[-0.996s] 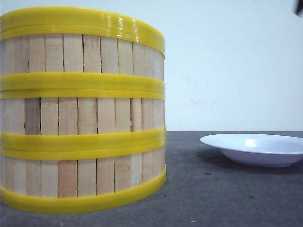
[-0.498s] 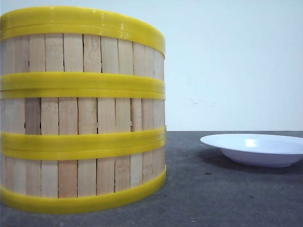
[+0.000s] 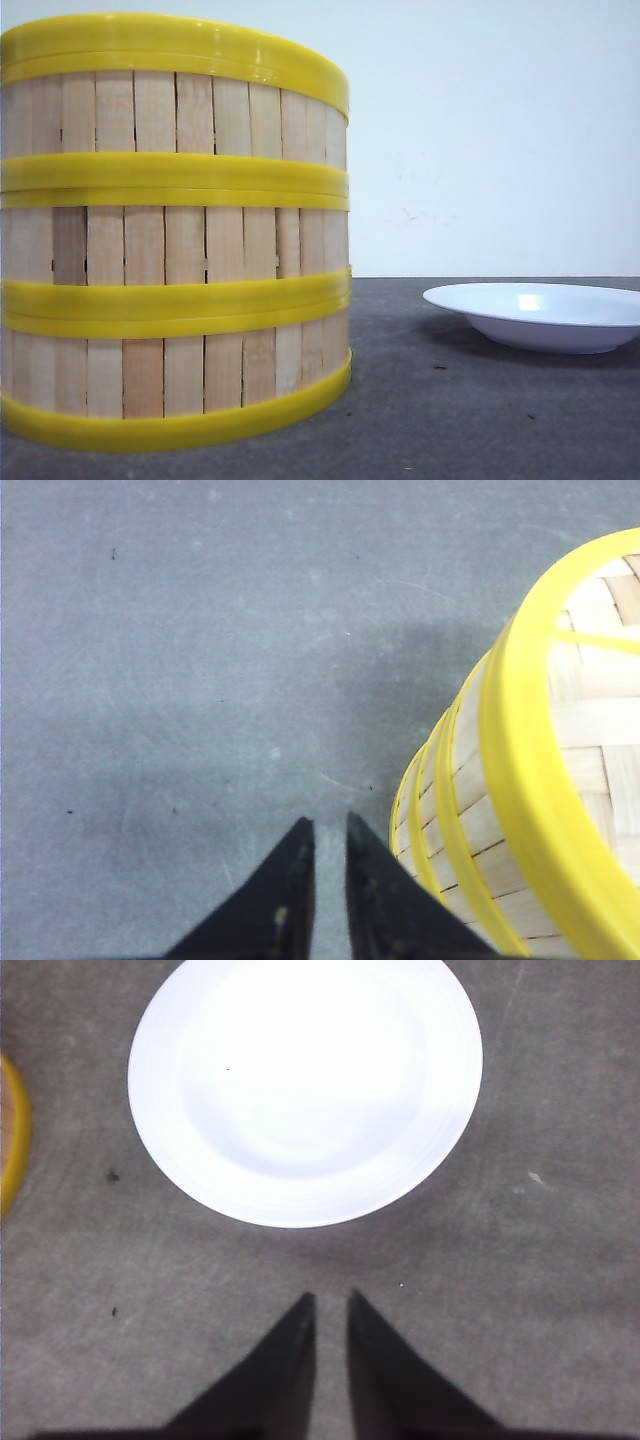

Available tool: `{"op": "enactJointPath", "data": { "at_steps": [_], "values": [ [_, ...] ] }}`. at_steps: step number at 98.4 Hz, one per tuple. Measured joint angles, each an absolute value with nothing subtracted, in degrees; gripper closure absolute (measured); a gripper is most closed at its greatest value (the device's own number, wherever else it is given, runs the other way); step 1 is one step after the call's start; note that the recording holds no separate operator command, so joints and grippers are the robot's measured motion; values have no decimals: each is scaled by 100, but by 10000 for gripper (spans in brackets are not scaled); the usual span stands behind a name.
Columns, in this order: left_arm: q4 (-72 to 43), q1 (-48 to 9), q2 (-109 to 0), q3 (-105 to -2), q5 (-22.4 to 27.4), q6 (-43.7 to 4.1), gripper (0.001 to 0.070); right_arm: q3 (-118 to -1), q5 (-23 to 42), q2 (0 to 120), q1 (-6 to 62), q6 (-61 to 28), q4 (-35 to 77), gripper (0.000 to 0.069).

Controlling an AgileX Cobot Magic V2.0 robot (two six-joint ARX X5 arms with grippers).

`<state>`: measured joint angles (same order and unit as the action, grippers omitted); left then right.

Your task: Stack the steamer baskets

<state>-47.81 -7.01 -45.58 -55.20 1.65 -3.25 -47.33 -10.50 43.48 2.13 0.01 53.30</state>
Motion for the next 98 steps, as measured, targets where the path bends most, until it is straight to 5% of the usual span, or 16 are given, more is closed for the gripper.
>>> {"op": "enactJointPath", "data": {
  "at_steps": [67, 98],
  "values": [
    [-4678, -698, -4521, -5452, 84, -349, 695, -4733, -1050, 4348, 213, 43, 5586, 687],
    [-2991, -676, -2633, -3173, -115, -220, 695, -4735, -1050, 4348, 213, 43, 5586, 687]
  ]
}}
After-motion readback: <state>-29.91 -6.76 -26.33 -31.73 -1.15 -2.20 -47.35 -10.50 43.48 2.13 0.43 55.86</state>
